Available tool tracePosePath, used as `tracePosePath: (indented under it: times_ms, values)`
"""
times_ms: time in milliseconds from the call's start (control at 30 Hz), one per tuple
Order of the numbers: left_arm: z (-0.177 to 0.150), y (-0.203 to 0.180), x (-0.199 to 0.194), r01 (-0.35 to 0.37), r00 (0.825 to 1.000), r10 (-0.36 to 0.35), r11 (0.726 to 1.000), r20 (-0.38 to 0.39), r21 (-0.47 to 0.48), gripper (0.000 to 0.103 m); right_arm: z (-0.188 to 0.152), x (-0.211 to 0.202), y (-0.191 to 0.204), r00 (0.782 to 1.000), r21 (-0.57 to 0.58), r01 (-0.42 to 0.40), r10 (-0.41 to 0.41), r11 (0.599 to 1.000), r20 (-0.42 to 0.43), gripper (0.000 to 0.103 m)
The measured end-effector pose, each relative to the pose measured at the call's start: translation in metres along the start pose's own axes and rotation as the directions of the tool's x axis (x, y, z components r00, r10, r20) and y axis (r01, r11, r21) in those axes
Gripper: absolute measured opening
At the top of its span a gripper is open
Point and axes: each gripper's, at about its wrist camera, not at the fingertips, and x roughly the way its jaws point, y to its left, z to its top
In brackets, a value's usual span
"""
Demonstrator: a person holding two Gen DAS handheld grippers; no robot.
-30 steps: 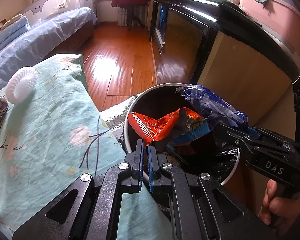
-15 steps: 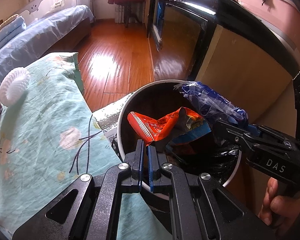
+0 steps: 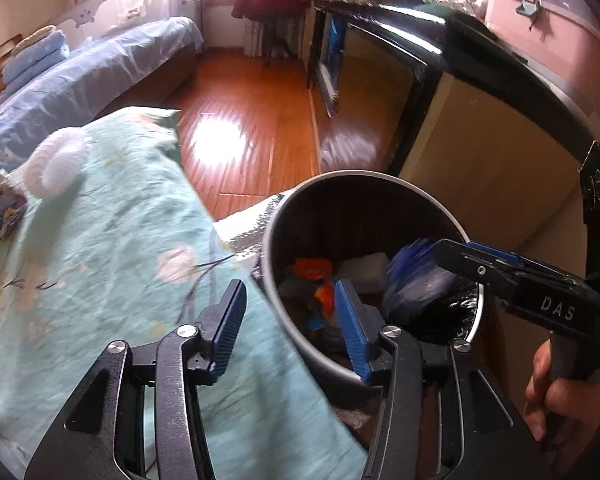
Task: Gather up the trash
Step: 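Open both tools to drop the two bags into the bin, then move both open tools back over the bed toward the paper and foam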
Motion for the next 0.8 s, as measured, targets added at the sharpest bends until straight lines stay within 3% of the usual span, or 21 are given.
tracePosePath:
  times_ms: [167, 500, 800]
  values:
    - [-0.017, 0.022, -0.019, -0.022, 0.999, 0.024, 0.998, 0.024, -0.063, 0.054, -0.003, -0.002, 0.016, 0.999, -0.014, -0.035, 0.036, 0.999, 0.010, 0.079]
    - [-0.051, 0.088, -0.046, -0.108, 0.993, 0.116, 0.973, 0.029, -0.205, 0.059, -0.009, 0.010, 0.077, 0.994, -0.108, -0.108, 0.108, 0.988, -0.012, 0.084]
    - [-0.071, 0.151, -0.074, -0.205, 0.974, 0.224, 0.927, 0.024, -0.314, 0.062, -0.017, 0.033, 0.129, 0.986, -0.185, -0.161, 0.152, 0.969, -0.065, 0.087]
